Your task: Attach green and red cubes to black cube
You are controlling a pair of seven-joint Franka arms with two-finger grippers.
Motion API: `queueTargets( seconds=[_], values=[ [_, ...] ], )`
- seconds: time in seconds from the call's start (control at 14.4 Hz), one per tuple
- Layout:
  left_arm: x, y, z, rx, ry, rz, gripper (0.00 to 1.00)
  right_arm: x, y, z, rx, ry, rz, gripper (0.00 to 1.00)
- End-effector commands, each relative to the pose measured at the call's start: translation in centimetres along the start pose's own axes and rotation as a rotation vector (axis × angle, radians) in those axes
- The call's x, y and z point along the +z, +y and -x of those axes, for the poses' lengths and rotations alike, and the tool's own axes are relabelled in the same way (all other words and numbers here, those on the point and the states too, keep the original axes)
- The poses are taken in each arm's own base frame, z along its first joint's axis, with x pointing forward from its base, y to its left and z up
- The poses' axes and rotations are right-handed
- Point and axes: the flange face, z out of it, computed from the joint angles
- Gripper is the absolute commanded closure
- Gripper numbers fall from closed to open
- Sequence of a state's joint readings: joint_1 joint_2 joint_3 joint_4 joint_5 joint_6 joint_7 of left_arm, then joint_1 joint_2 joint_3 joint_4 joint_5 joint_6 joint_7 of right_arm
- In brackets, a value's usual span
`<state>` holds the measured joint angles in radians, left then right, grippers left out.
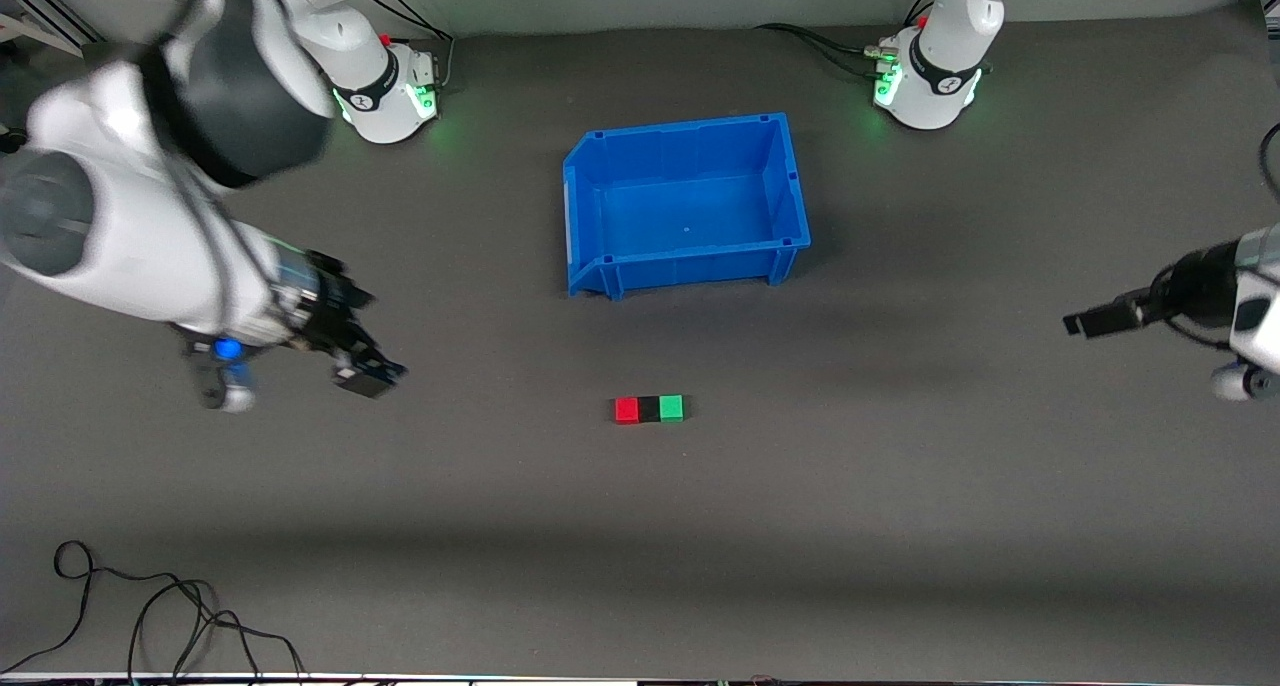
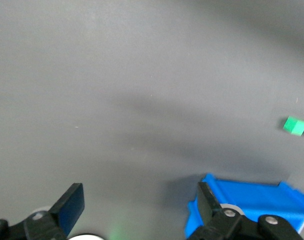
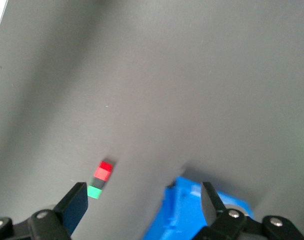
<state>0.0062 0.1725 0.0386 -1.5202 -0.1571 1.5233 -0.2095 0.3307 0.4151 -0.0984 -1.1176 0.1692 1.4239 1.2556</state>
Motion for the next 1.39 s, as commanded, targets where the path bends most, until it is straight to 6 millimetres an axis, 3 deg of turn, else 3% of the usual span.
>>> queueTargets(
  seconds=[0.0,0.21,0.42,0.63,0.83,1.11,1.32],
  values=[
    [-2.9,1.0,3.5,0.144,0.031,-0.038,0.0,-2.3,4.6,-3.9,-0.224,-0.036,0.026,0.0],
    [-5.9,2.0,6.2,0.238,0.095,-0.083,0.0,-4.5,9.3,-8.5,-0.477,-0.026,0.011,0.0],
    [-5.8,3.5,7.6,0.319,0.127,-0.178,0.0,-4.7,12.3,-11.4,-0.687,0.013,0.064,0.0],
    [-5.2,3.7,7.7,0.33,0.127,-0.183,0.0,-4.9,12.7,-12.0,-0.803,0.067,0.122,0.0],
    [-5.4,2.9,8.1,0.379,0.118,-0.166,0.0,-4.1,13.2,-12.4,-0.846,0.117,0.075,0.0],
    [-6.0,2.9,8.2,0.373,0.121,-0.151,0.0,-2.9,14.9,-11.7,-0.86,0.157,0.023,0.0],
    [-6.2,2.9,8.4,0.364,0.111,-0.153,0.0,-3.0,15.1,-11.7,-0.859,0.157,0.021,0.0]
  ],
)
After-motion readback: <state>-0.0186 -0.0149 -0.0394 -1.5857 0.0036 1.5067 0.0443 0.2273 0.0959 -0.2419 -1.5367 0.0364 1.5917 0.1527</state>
